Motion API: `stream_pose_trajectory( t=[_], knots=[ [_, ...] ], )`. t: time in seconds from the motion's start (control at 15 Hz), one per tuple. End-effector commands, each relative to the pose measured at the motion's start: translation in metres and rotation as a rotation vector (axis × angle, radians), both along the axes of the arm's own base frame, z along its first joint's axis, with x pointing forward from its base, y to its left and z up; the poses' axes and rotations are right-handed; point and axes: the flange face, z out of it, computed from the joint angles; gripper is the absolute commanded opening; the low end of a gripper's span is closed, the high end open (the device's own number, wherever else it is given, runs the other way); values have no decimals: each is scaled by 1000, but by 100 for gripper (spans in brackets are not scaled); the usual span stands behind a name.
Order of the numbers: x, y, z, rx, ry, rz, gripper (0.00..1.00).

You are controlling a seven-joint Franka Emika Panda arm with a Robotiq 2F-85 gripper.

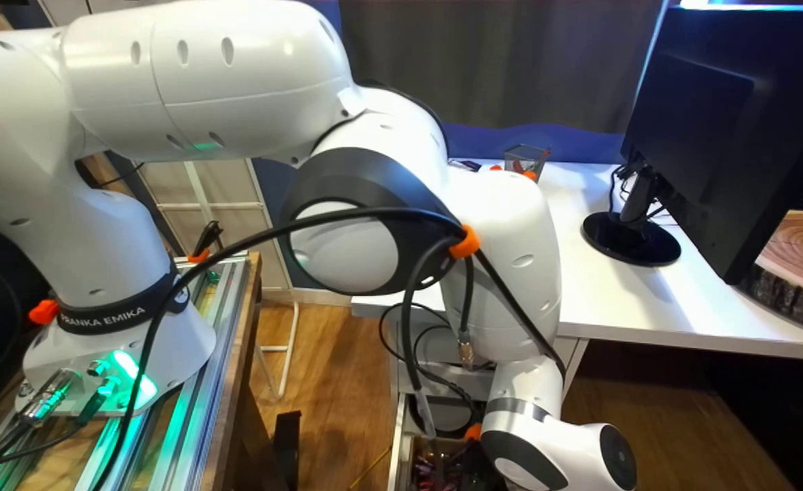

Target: Remove the pen from the open drawer and put it on the counter.

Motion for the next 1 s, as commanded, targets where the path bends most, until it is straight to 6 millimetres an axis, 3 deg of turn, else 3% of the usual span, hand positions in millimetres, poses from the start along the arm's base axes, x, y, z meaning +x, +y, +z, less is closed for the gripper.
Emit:
stream_pose_trajectory(
  t=[0.0, 0.47, 0.93],
  knots=[
    [-15, -2, 29, 39, 12, 8, 3],
    [-40, -10, 83, 16, -51, 5, 3],
    [-76, -26, 175, -61, -155, -6, 3]
  ],
)
